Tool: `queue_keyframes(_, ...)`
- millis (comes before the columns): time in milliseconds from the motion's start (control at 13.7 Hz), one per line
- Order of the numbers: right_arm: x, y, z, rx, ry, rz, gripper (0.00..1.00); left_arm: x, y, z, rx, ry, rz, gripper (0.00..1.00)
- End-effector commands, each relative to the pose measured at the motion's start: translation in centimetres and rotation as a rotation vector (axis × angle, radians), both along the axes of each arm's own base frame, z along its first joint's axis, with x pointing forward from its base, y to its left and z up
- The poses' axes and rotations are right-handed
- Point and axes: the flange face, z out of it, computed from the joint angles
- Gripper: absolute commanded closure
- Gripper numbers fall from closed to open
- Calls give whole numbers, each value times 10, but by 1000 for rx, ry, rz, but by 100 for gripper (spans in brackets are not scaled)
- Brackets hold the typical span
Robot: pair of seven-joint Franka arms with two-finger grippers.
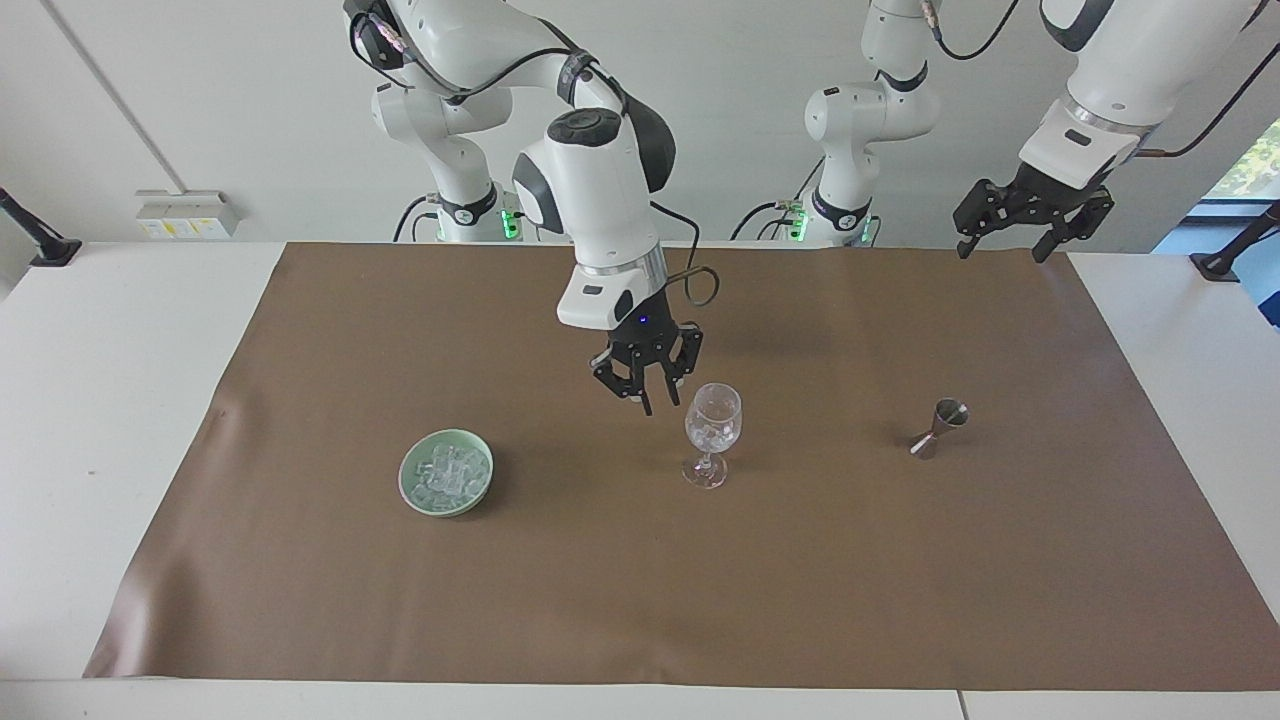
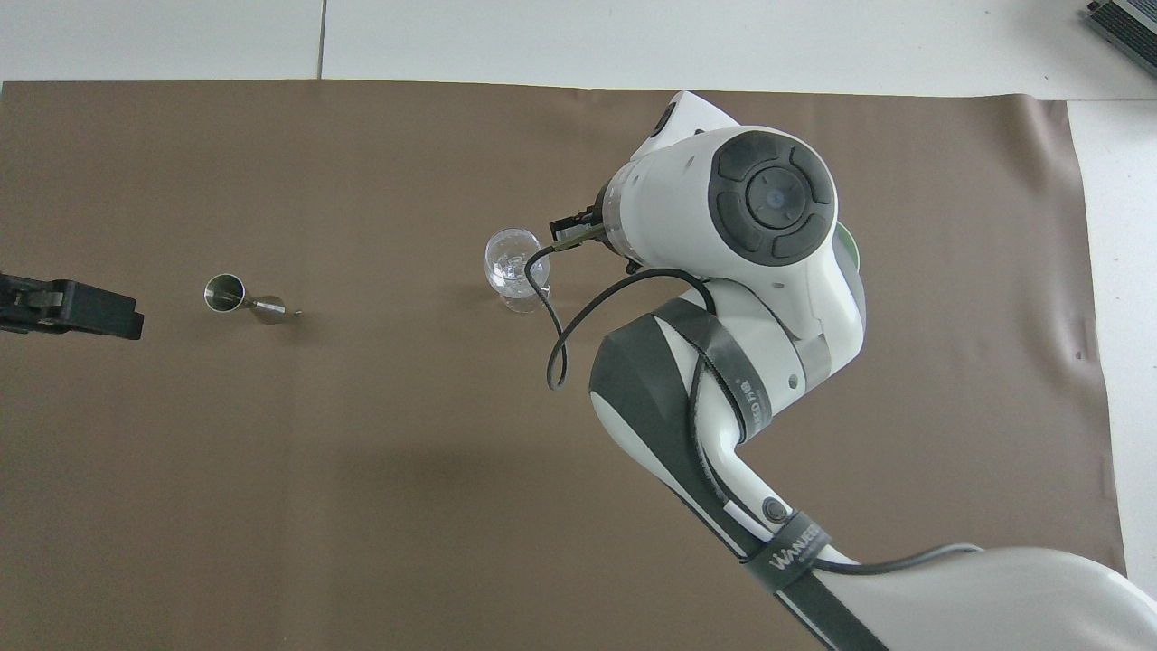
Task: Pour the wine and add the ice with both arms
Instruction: 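Carry the green bowl back and set it down with the right gripper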
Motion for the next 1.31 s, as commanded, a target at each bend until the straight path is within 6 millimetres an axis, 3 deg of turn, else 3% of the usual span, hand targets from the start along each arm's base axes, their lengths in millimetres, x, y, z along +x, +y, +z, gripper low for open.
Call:
queue_keyframes(0,-4,-14,11,-22,22,8,60,-3,1,9,-13,-25,-3,0)
queue_keyframes(292,3,-47,18,-45,48,-37,59,-3,3,9,-11,-23,0,0)
queue_keyframes(584,-4,-84,33,-100,118,-82,56,-3,2,9,-11,-23,-1,0)
queue_keyframes(876,-11,-146,49,-172,206,-144,50,-3,3,9,-11,-22,0,0)
queue_keyframes(1241,-26,-239,82,-219,281,-184,50,-3,3,9,-11,-22,0,0)
